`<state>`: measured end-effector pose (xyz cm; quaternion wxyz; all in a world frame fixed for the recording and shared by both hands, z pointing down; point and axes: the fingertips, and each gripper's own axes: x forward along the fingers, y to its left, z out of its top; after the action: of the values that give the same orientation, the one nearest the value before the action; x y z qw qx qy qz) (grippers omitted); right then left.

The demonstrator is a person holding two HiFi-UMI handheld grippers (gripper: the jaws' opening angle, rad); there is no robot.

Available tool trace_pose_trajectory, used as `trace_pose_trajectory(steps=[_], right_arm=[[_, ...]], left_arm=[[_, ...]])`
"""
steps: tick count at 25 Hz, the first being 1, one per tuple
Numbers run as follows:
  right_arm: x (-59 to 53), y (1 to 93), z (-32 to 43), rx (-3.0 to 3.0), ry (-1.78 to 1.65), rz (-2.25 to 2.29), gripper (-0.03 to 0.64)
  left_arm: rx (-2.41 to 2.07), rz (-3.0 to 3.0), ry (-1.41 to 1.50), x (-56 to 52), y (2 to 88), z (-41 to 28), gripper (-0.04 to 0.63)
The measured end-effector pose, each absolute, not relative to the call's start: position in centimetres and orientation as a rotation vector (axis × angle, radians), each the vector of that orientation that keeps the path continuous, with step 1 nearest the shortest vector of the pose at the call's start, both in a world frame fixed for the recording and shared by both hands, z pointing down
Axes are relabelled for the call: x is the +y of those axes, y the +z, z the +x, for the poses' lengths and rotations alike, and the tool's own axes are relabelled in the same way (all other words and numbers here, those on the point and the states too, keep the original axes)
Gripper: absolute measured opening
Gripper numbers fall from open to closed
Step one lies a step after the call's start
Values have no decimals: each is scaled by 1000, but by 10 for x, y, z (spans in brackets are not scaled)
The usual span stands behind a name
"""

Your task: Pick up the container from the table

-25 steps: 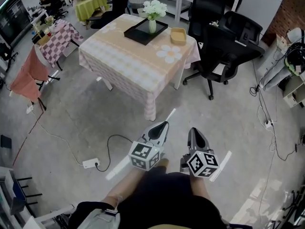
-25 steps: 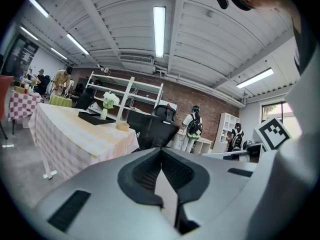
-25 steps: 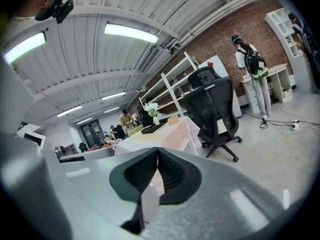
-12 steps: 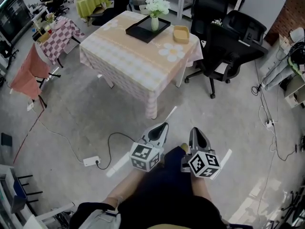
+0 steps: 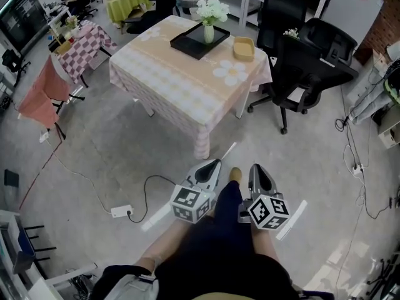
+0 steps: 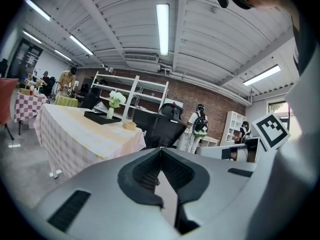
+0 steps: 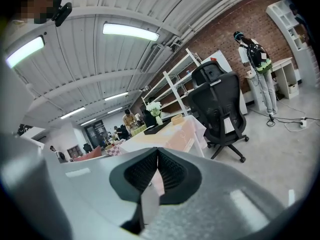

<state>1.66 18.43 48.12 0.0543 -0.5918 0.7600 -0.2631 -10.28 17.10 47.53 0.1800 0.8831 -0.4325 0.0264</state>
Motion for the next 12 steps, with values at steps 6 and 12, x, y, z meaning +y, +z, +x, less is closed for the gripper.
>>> trace_pose_trajectory(steps=[6,12], right_arm=[[155,477,25,2330,-790,-1790,5],[121,477,38,2341,-808,-1784,5]], left_arm=[[-1238,2486,63,145,474,-94,9],[-1252,2467,57,111,473,-81,9]])
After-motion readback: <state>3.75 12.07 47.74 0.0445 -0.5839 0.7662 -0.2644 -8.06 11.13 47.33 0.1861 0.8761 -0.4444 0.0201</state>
